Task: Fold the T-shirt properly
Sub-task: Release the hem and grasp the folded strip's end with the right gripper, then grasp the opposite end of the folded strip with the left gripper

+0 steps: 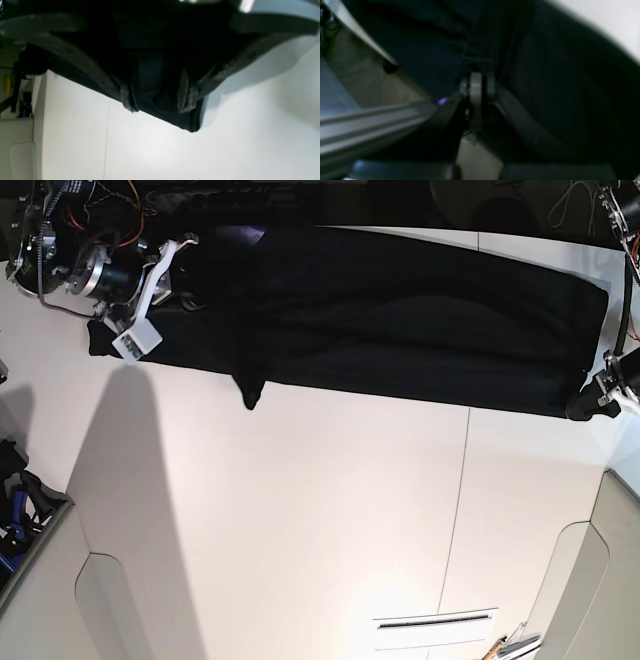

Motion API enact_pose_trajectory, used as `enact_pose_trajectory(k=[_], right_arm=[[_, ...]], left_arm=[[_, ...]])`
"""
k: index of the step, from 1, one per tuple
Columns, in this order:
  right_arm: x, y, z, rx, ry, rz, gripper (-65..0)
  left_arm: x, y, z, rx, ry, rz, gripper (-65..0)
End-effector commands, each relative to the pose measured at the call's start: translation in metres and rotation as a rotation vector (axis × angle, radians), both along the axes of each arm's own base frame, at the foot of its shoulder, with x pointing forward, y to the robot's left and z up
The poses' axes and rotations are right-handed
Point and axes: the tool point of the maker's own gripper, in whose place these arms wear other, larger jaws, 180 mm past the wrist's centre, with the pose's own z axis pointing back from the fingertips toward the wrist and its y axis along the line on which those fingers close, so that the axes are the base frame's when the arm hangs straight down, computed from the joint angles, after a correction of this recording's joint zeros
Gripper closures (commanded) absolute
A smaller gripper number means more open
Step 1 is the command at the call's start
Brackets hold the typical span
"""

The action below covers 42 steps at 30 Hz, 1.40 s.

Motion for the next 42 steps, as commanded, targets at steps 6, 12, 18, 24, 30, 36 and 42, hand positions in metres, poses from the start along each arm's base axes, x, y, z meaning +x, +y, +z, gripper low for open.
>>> enact_pose_trajectory(k=[6, 12, 18, 24, 30, 36, 42], right_arm=[[-0.013, 0.004, 0.003, 0.029, 0.011, 0.011, 0.0], [-0.01, 0.01, 0.011, 0.062, -0.009, 0.017, -27.9], [-0.001, 0.02, 0.045, 0.05, -0.141, 0.06, -27.8], [0.02, 0.011, 0.063, -0.038, -0.295, 0.021, -27.8], [0.028, -0.011, 0.043, -0.135, -0.28, -0.039, -27.8], [0.038, -0.029, 0.007, -0.142, -0.195, -0.098, -27.8], [0.058, -0.041, -0.016, -0.122, -0.139, -0.145, -27.8]], left_arm=[[0.011, 0.011, 0.022, 0.024, -0.063, 0.003, -27.9], [0.012, 0.01, 0.023, 0.018, -0.069, 0.005, -27.9], [0.013, 0.007, 0.028, -0.016, -0.086, 0.003, -27.9], [0.01, 0.001, 0.029, -0.047, -0.071, -0.021, -27.9], [-0.003, 0.008, 0.022, -0.045, -0.05, 0.001, -28.0], [-0.023, 0.031, 0.02, -0.046, -0.062, 0.094, -28.0], [-0.041, 0.062, 0.009, 0.068, -0.046, 0.185, -28.0]])
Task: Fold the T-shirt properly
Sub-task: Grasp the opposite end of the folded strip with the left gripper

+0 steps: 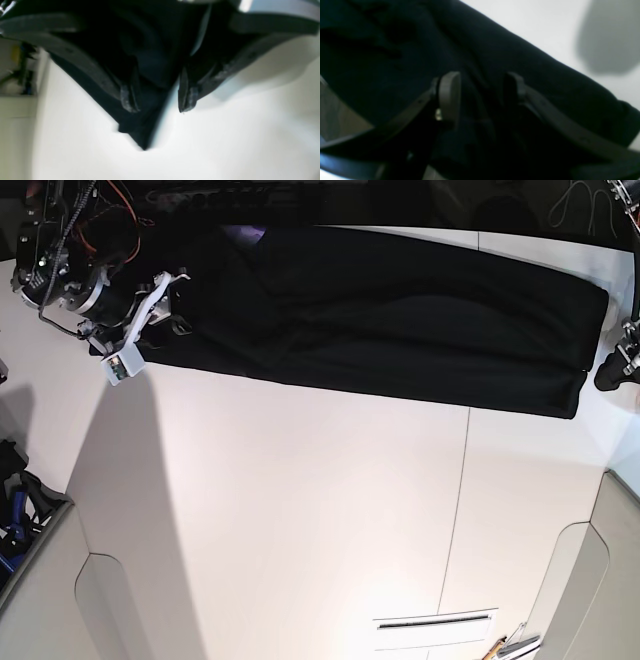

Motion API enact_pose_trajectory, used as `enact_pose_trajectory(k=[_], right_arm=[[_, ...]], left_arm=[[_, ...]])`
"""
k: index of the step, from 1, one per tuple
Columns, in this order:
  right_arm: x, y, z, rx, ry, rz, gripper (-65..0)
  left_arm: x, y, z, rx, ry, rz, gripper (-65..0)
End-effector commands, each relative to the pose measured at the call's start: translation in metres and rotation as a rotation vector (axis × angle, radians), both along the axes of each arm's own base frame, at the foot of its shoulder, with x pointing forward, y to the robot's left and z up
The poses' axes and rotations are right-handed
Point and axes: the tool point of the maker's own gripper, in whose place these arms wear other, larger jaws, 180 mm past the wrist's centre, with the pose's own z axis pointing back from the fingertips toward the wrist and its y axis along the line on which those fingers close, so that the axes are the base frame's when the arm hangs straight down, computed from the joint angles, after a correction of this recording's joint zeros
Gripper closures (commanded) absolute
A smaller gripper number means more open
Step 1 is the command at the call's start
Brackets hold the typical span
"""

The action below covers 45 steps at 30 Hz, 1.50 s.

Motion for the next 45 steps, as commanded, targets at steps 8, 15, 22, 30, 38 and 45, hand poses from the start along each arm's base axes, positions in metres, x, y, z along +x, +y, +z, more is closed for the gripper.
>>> enact_pose_trajectory(k=[8, 15, 22, 30, 38, 45], right_arm=[[0.01, -0.001, 0.0, 0.042, -0.012, -0.015, -27.8], [0.01, -0.001, 0.0, 0.042, -0.012, -0.015, -27.8], [0.01, -0.001, 0.0, 0.042, -0.011, -0.015, -27.8], [0.01, -0.001, 0.0, 0.042, -0.011, -0.015, -27.8], [0.009, -0.001, 0.0, 0.042, -0.011, -0.015, -27.8], [0.009, -0.002, 0.0, 0.037, -0.004, -0.013, -27.8]], left_arm=[[-0.013, 0.011, -0.013, 0.105, 0.024, 0.015, -37.7], [-0.01, -0.022, -0.025, -0.028, 0.001, 0.011, -37.8], [-0.013, -0.037, -0.036, -0.061, 0.013, 0.007, -37.6], [-0.014, -0.051, -0.046, -0.089, 0.022, 0.004, -37.5], [-0.01, -0.05, -0.045, -0.081, -0.003, 0.026, 0.0], [0.005, -0.053, -0.008, -0.209, -0.122, 0.021, 0.0]])
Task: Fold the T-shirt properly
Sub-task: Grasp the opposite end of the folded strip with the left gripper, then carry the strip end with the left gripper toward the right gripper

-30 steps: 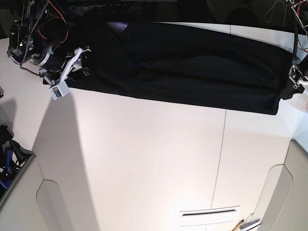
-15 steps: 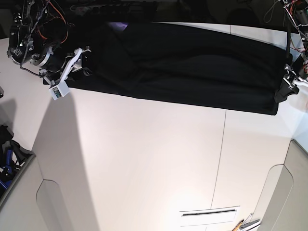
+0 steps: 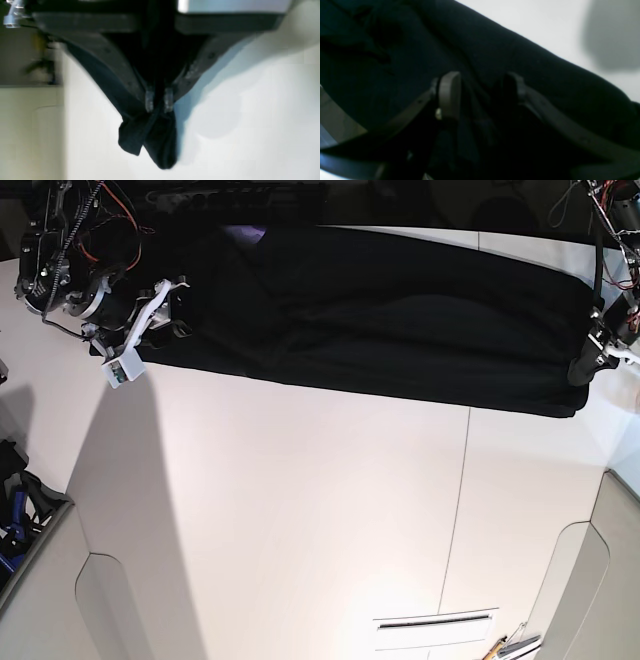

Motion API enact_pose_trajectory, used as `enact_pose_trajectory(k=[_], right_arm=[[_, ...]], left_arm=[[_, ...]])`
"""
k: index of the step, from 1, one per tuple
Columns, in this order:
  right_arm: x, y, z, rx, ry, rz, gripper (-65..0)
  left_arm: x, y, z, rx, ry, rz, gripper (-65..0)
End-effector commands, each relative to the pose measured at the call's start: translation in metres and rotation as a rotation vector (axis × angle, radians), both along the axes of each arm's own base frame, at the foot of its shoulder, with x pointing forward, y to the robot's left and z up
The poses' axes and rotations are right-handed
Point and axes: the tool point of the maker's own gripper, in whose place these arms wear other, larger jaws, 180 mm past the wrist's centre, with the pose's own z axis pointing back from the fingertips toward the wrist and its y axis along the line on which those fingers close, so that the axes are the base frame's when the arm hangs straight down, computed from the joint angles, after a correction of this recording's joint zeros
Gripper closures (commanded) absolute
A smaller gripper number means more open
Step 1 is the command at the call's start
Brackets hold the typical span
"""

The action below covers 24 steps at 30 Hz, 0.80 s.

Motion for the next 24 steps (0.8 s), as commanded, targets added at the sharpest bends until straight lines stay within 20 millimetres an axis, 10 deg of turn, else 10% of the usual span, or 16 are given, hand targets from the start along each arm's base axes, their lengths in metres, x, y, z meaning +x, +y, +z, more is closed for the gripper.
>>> enact_pose_trajectory(k=[1, 14, 24], right_arm=[[0.006, -0.002, 0.008, 0.003, -0.032, 0.004, -27.8], [0.022, -0.012, 0.048, -0.057, -0.149, 0.003, -27.8], [0.026, -0.081, 0.082, -0.165, -0.232, -0.189, -27.8]], left_arm=[[0.008, 0.0, 0.021, -0.022, -0.057, -0.021, 0.0], [-0.008, -0.075, 0.053, -0.019, -0.141, -0.266, 0.0], [-0.032, -0.149, 0.079, -0.01, -0.253, -0.361, 0.0]])
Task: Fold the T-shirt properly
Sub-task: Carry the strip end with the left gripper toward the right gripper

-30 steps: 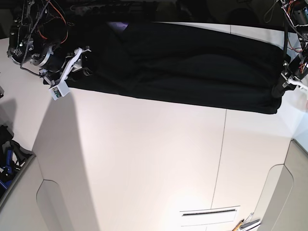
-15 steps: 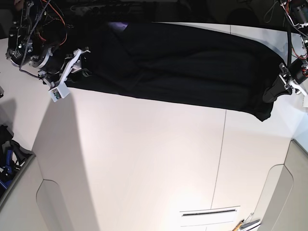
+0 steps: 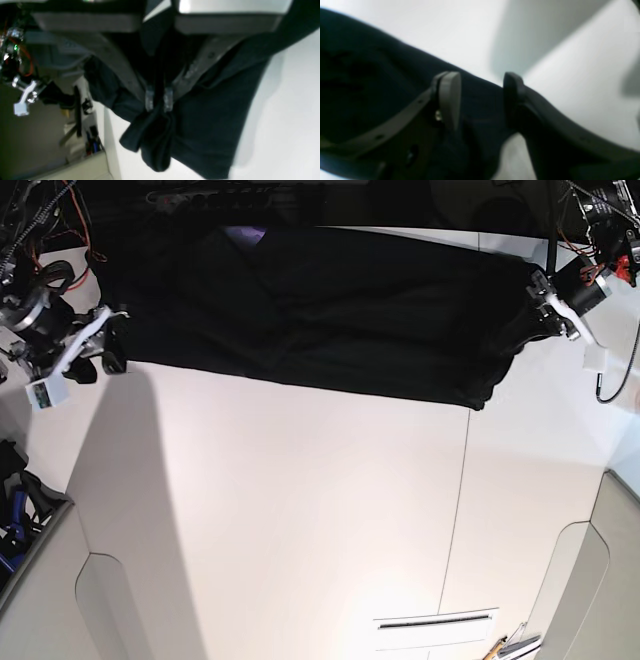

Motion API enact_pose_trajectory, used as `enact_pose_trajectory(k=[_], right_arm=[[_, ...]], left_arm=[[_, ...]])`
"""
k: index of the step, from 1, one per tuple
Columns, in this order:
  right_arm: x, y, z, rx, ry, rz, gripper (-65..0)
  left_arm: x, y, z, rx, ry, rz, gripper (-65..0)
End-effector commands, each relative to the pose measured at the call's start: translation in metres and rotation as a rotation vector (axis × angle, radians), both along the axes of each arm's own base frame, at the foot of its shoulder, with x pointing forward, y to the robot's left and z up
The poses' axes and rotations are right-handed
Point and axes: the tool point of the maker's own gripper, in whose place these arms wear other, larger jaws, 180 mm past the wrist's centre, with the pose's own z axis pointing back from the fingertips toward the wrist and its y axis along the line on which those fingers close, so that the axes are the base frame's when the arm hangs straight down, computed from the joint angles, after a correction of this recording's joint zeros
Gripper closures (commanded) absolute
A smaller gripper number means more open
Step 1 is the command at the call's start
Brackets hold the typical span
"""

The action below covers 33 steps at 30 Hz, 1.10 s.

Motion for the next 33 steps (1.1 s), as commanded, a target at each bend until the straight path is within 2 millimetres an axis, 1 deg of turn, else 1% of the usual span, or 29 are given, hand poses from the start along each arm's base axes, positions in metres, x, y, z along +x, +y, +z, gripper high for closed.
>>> enact_pose_trajectory(k=[1, 4, 8, 11, 16, 20, 24, 29, 30, 32, 33], right_arm=[[0.003, -0.009, 0.011, -0.013, -0.04, -0.018, -27.8], [-0.003, -0.037, 0.017, -0.047, -0.048, -0.099, -27.8], [-0.009, -0.067, 0.028, -0.071, -0.075, -0.195, -27.8], [-0.012, -0.081, 0.034, -0.082, -0.085, -0.238, -27.8], [-0.011, -0.084, 0.036, -0.092, -0.086, -0.239, -27.8], [-0.012, -0.084, 0.035, -0.09, -0.084, -0.24, -27.8], [-0.011, -0.084, 0.035, -0.087, -0.085, -0.239, -27.8], [-0.011, -0.083, 0.036, -0.083, -0.088, -0.238, -27.8], [-0.011, -0.082, 0.036, -0.076, -0.09, -0.235, -27.8], [-0.01, -0.079, 0.037, -0.061, -0.097, -0.228, -27.8], [-0.009, -0.078, 0.037, -0.054, -0.1, -0.225, -27.8]], left_arm=[[0.007, -0.004, 0.018, -0.008, -0.071, -0.007, 0.0], [0.011, -0.027, 0.022, -0.046, -0.097, -0.035, 0.0], [0.009, -0.066, 0.01, -0.084, -0.07, -0.1, 0.0], [0.008, -0.097, 0.003, -0.111, -0.054, -0.155, 0.0], [0.009, -0.14, 0.0, -0.13, -0.053, -0.233, 0.0], [0.013, -0.166, -0.001, -0.119, -0.066, -0.279, 0.0], [0.014, -0.181, -0.003, -0.095, -0.071, -0.317, 0.0], [0.014, -0.185, -0.002, -0.104, -0.077, -0.323, 0.0], [0.014, -0.185, -0.001, -0.106, -0.078, -0.323, -5.1], [0.014, -0.186, 0.0, -0.114, -0.08, -0.323, -22.9], [0.014, -0.187, 0.001, -0.119, -0.082, -0.324, -29.2]])
